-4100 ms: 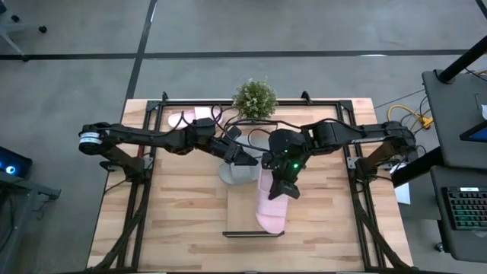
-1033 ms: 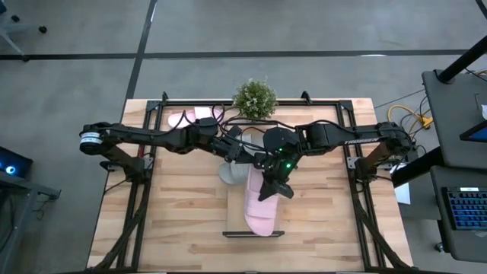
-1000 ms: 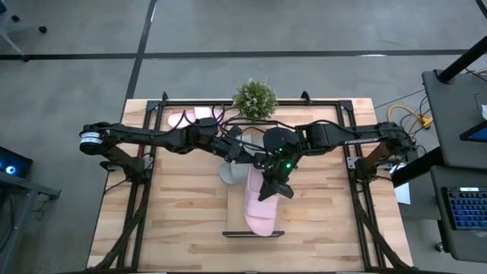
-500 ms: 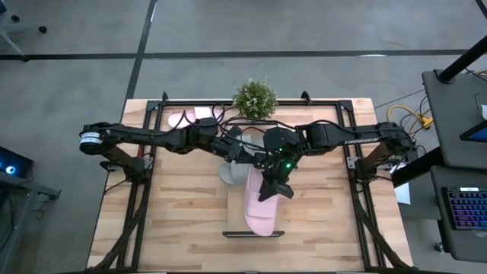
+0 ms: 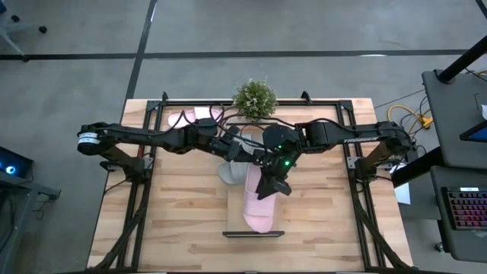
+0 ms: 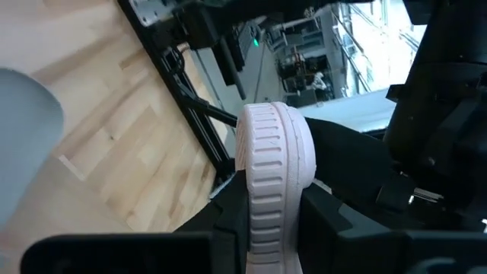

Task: Pick and place slides into the shelf
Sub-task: Put the bottom pink slide on the shelf

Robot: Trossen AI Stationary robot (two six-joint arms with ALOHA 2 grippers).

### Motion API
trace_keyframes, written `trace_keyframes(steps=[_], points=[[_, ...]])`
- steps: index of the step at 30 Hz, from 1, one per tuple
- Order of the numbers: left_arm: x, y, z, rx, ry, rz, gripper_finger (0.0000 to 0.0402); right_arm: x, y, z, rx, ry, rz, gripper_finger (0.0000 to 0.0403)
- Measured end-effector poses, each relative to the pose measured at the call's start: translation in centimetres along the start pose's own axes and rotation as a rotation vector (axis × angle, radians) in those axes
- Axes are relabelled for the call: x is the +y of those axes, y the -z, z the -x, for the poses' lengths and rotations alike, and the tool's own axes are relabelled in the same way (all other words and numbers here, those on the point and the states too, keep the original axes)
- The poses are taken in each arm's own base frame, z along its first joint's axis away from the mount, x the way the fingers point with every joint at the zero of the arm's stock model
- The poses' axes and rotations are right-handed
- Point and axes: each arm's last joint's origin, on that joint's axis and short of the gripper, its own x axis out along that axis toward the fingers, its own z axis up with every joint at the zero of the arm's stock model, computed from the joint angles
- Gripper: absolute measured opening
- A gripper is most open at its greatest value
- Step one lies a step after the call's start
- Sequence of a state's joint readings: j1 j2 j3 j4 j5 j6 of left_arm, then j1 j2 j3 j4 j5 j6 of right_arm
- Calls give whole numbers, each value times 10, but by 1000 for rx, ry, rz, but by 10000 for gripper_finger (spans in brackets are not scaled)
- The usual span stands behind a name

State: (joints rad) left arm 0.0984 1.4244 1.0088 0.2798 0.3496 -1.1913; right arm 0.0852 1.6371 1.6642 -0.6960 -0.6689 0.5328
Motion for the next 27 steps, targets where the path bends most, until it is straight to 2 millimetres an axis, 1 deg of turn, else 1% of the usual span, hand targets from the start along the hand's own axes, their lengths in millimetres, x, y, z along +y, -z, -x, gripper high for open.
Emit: trace_keyframes(steps=[4, 10, 14, 18, 21, 27], points=[[-1, 1, 5, -41, -56, -5, 54, -1, -3, 10, -30, 5, -11, 158], [-5, 2, 17, -81, -126, -34, 54, 5, -5, 37, -128, 43, 10, 162], [-10, 4, 25, -117, -150, -58, 54, 13, -3, 53, -219, 118, 29, 161], [-17, 8, 34, -186, -152, -63, 54, 18, -1, 67, -346, 253, 3, 159], [-16, 16, 41, -249, -169, -42, 54, 22, 0, 71, -409, 315, 0, 160], [-6, 38, 57, -328, -208, 11, 54, 28, 1, 71, -459, 347, 16, 162]])
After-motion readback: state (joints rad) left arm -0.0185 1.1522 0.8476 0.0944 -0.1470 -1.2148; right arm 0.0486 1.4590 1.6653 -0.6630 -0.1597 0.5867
